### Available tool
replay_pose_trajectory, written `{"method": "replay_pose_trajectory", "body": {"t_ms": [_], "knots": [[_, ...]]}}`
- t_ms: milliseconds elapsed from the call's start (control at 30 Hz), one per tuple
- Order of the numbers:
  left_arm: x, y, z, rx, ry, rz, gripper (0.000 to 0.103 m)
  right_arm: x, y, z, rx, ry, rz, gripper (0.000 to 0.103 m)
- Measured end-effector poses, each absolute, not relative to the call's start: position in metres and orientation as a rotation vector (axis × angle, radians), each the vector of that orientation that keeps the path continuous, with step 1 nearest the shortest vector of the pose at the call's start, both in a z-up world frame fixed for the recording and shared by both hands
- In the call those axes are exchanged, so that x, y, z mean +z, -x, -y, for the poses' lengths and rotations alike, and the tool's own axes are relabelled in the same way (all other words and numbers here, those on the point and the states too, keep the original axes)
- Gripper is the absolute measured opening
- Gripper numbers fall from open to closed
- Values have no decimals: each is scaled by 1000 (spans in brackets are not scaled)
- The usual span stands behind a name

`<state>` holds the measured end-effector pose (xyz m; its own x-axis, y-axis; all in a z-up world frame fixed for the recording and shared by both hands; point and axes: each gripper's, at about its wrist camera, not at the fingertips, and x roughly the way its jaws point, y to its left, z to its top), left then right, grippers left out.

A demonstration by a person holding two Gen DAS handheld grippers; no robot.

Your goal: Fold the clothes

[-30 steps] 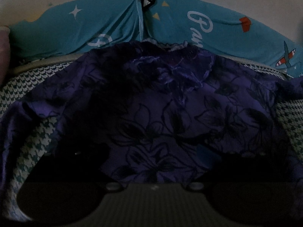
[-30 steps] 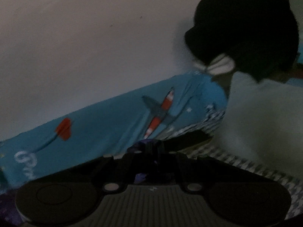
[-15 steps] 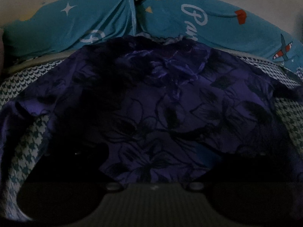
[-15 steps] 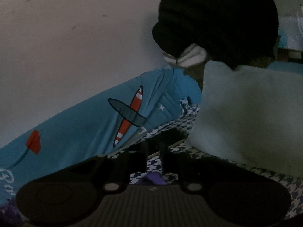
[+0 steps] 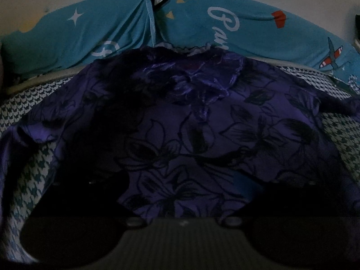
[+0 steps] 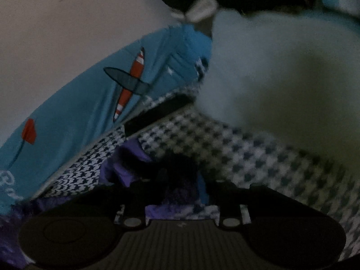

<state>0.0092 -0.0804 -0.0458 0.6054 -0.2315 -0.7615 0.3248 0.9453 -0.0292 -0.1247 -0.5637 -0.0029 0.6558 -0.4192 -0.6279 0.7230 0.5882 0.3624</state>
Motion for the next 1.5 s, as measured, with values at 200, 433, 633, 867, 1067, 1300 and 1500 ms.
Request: {"method": "replay_pose_trajectory", "body": {"t_ms": [200, 433, 633, 867, 1067, 1300, 1500], "knots": [[-46, -8, 84, -322, -139, -854, 103, -20, 120, 573, -648, -790, -538, 40], [-48, -7, 87, -327, -156, -857, 103, -35, 106, 576, -652, -855, -509, 40], [-49, -8, 88, -329, -157, -865, 103, -25, 96, 565, -723, -727, -456, 4], [-49, -10, 87, -328, -149, -864, 103, 52, 120, 524, -975, -305, -169, 4], [-49, -8, 88, -330, -160, -860, 103, 25, 128, 551, -925, -533, -313, 5], [-48, -8, 88, -329, -161, -859, 103, -17, 133, 581, -810, -859, -455, 25], [-49, -7, 89, -329, -166, -859, 103, -29, 135, 578, -763, -1007, -457, 35]]}}
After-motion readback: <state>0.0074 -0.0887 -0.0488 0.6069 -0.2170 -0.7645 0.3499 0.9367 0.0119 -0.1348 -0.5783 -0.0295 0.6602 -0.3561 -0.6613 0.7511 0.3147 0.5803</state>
